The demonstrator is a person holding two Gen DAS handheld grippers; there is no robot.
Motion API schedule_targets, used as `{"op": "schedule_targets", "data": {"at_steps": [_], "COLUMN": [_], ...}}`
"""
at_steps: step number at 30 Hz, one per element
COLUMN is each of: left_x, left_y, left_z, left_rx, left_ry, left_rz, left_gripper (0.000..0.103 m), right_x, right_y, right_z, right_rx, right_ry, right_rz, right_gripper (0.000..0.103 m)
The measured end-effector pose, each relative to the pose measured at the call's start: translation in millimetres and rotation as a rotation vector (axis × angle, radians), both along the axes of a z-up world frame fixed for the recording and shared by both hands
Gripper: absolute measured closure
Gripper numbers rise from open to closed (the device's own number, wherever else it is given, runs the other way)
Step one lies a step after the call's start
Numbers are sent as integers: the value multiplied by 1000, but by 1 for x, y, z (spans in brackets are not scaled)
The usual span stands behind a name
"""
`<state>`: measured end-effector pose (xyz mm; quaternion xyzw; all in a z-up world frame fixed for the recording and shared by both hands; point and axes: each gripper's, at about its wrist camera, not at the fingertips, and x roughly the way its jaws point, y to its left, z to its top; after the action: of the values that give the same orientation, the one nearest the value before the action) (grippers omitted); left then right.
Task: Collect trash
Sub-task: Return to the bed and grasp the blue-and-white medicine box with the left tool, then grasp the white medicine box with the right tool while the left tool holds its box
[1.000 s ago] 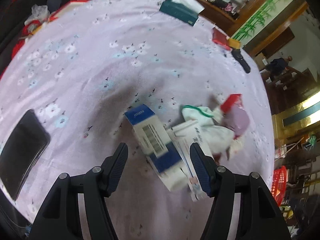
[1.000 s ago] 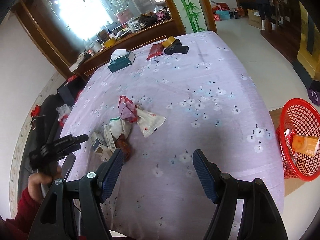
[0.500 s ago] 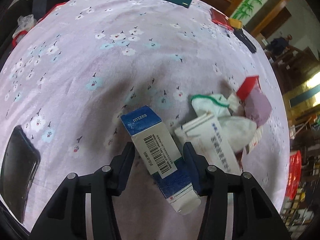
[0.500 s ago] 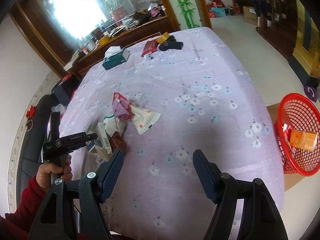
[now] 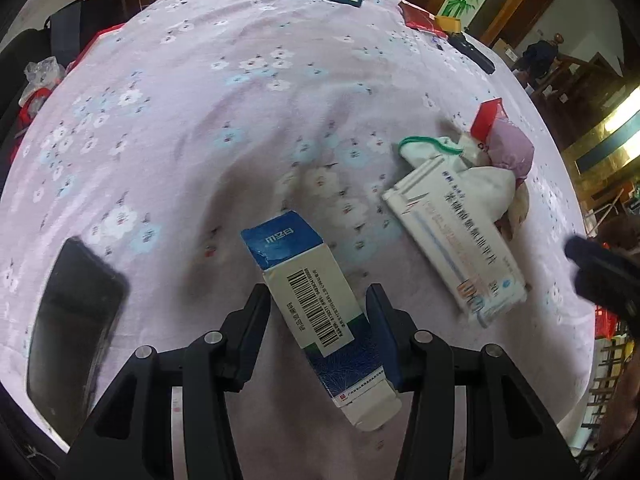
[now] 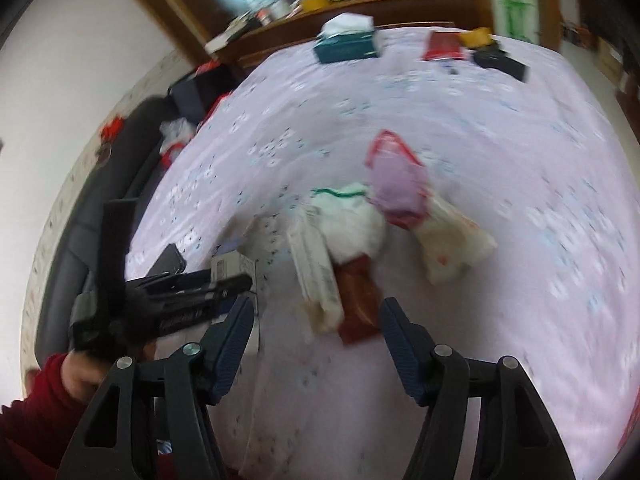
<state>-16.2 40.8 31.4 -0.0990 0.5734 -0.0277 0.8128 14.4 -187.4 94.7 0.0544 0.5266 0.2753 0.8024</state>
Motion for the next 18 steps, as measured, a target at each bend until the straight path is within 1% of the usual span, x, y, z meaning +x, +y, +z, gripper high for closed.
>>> {"op": "schedule_targets", "data": {"at_steps": [2, 3, 7, 8, 10, 13, 14, 15, 16, 17, 18], "left_x": [-4, -5, -12, -13, -15, -17, -19, -20, -20, -21, -21], "left_y": [9, 14, 28, 29, 30, 30, 29, 28, 27, 28, 28], "left_z": [0, 0, -1, -1, -4, -12, -11, -10, -10, -10, -9], "left_rx": [7, 2, -17, -23, -14, -10, -6, 1, 4, 1, -10], "left_ry": [0, 1, 7, 7, 17, 37, 24, 20, 13, 9, 4], "left_rz": [4, 7, 18, 16, 11, 14, 13, 7, 6, 8, 11], "left_gripper": [55, 55, 55, 55, 55, 55, 55, 56, 61, 68, 70], "right_x": [10, 16, 34, 40, 48, 52, 52, 52, 50, 48, 44], "right_y": [15, 24, 42, 45, 49, 56, 60, 63, 66, 68, 69], "right_z": [-6, -11, -32, -39, -49, -58, -61, -62, -64, -65, -64], "right_rx": [-17, -29, -69, -98, -115, -135, -137, -139, -150, -158, -150], "right_ry": [3, 10, 46, 53, 74, 92, 104, 109, 111, 112, 111], "right_rz": [27, 46, 77, 70, 73, 78, 84, 88, 87, 86, 81], "right_gripper": [35, 39, 46, 46, 47, 53, 59, 71, 74, 81, 87]}}
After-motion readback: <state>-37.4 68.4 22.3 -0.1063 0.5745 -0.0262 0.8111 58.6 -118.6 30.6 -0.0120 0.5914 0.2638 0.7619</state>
